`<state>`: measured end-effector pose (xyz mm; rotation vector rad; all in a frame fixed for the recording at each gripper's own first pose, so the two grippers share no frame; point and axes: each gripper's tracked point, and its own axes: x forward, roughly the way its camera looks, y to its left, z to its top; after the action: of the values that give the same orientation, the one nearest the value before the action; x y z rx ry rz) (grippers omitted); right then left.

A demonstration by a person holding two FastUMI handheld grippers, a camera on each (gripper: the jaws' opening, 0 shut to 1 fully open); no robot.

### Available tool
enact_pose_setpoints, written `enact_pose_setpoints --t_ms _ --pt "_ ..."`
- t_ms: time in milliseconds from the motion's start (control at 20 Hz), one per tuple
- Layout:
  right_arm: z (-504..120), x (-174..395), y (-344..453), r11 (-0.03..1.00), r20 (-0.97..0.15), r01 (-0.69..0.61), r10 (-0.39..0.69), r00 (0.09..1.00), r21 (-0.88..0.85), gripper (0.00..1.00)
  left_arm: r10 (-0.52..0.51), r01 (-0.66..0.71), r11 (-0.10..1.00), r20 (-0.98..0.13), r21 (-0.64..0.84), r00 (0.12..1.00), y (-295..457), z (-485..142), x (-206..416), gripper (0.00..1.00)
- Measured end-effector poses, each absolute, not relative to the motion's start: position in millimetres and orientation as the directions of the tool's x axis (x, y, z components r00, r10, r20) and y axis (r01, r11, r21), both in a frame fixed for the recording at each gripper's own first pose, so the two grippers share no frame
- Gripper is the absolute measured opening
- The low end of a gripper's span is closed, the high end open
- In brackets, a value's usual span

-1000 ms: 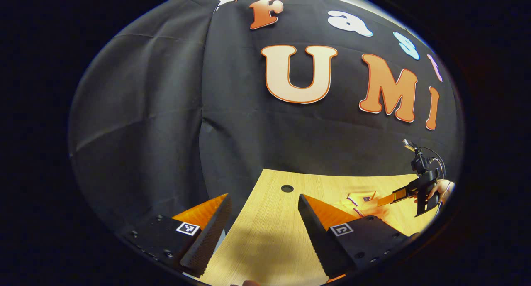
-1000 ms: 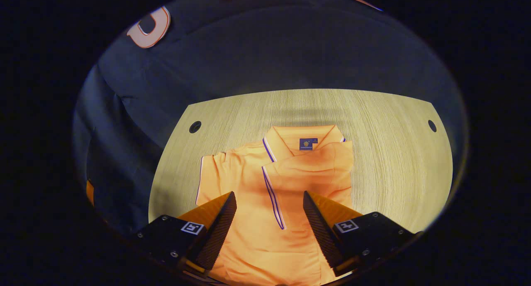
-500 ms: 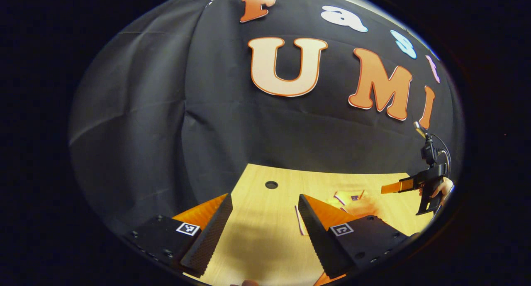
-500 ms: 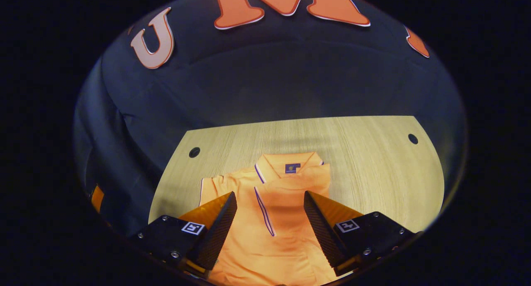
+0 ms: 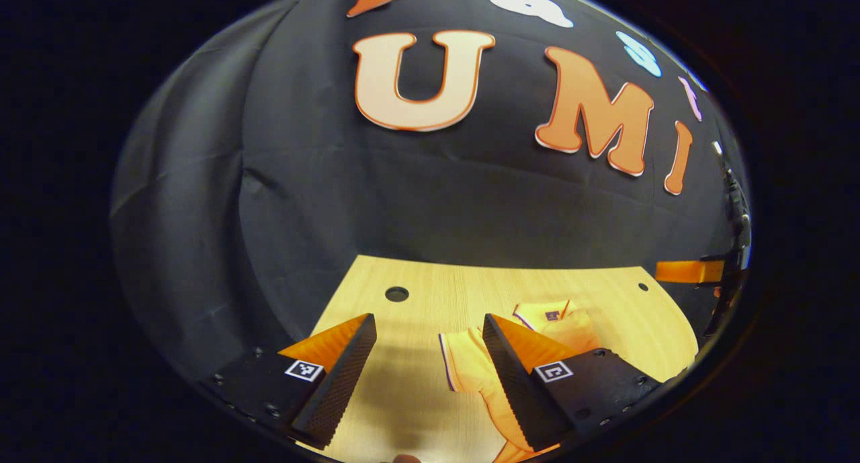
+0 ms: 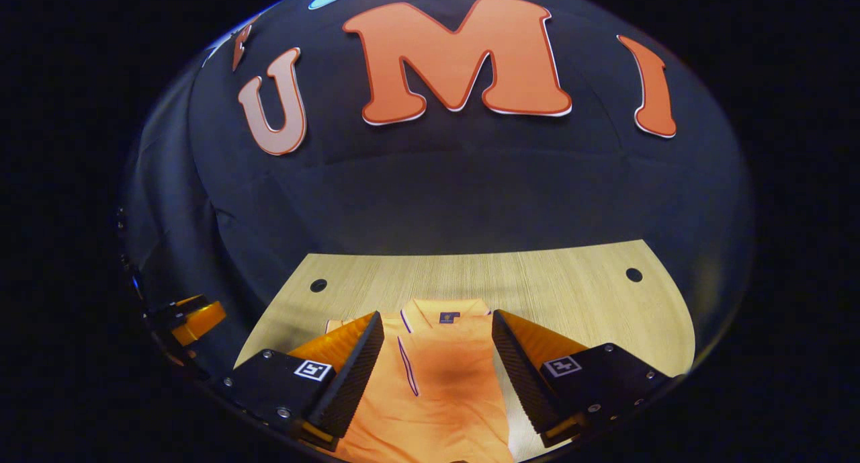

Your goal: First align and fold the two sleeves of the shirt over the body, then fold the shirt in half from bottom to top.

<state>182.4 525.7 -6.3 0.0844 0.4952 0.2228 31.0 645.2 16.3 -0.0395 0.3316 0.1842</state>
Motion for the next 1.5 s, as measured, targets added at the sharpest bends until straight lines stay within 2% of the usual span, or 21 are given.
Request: enact_pose_setpoints --t_ms 150,300,450,600,650,800,1100,1200,1250,1350,1450,1500 --pt "8.3 175.8 511.9 0.967 -0.434 -0.204 0.251 0.865 0.153 0.99 0.113 -0.131 0.991 -0.446 -0.01 0.888 631.2 -23.8 67.1 0.98" --pt "24.5 175.9 490.7 0.968 -0.394 -0.202 0.246 0.886 0.149 0.99 0.109 -0.132 0.991 -0.558 -0.002 0.823 633.6 -60.2 95.8 0.98" --pt "29.9 175.9 465.5 0.973 -0.379 -0.19 0.225 0.898 0.127 0.98 0.068 -0.138 0.989 -0.639 -0.059 0.766 621.4 -93.1 125.1 0.98" --pt "30.5 176.7 451.0 0.969 -0.378 -0.188 0.235 0.895 0.159 0.99 0.097 -0.114 0.993 -0.732 0.027 0.674 624.7 -126.6 132.5 0.98" --pt "30.1 176.2 445.9 0.967 -0.382 -0.186 0.239 0.892 0.171 0.99 0.135 -0.122 0.99 -0.754 0.072 0.643 630.6 -135.9 133.1 0.99" --pt "22.4 176.7 430.9 0.965 -0.391 -0.179 0.243 0.888 0.193 0.99 0.159 -0.135 0.986 -0.8 0.098 0.579 634.8 -154.9 138.5 0.99" --pt "3.4 178.8 409.4 0.961 -0.426 -0.163 0.246 0.871 0.224 0.99 0.157 -0.161 0.982 -0.893 0.097 0.422 639.7 -201.9 126.0 0.98" --pt "-3.9 179.9 407.0 0.96 -0.437 -0.166 0.253 0.863 0.228 0.99 0.14 -0.152 0.985 -0.894 0.082 0.425 637.4 -207.0 131.7 0.99" --pt "-7.2 179.2 409.0 0.956 -0.443 -0.172 0.264 0.857 0.238 0.99 0.134 -0.135 0.987 -0.909 0.087 0.395 637.7 -203.5 124.9 0.94" --pt "-15.3 177.8 413.1 0.949 -0.457 -0.177 0.282 0.843 0.26 0.99 0.126 -0.116 0.989 -0.916 0.088 0.381 636.1 -205.6 127.8 0.93" --pt "-22.5 179.1 411.1 0.952 -0.466 -0.169 0.273 0.842 0.253 0.99 0.113 -0.09 0.992 -0.924 0.086 0.365 629.9 -207.0 125.3 0.78" --pt "-24.2 179.4 409.5 0.956 -0.466 -0.161 0.262 0.845 0.247 0.99 0.102 -0.084 0.994 -0.924 0.076 0.368 625.4 -206.7 125.4 0.63"
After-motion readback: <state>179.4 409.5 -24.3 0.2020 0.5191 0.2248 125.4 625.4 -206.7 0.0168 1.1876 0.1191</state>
